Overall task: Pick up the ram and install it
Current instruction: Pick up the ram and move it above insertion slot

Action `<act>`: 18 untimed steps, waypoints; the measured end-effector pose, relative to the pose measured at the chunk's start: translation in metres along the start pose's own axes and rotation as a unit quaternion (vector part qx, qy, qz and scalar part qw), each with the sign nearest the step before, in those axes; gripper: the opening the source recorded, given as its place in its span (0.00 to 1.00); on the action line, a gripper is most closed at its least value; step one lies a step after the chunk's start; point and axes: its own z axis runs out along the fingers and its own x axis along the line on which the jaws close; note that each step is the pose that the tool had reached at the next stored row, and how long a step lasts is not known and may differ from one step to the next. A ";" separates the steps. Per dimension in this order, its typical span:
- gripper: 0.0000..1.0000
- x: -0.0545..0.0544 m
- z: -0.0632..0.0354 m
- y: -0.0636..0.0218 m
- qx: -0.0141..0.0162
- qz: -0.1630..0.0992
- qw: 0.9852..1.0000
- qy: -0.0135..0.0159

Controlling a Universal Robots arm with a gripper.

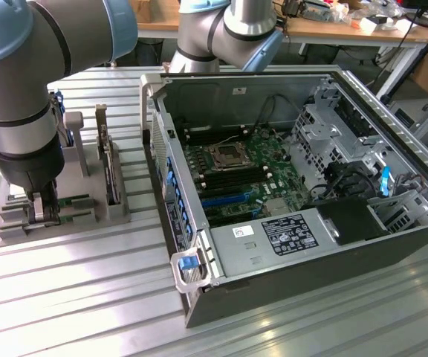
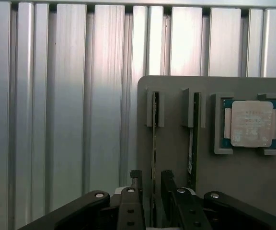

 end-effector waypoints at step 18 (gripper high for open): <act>0.30 -0.001 0.0113 0.0044 0.000 0.000 1.000 0.000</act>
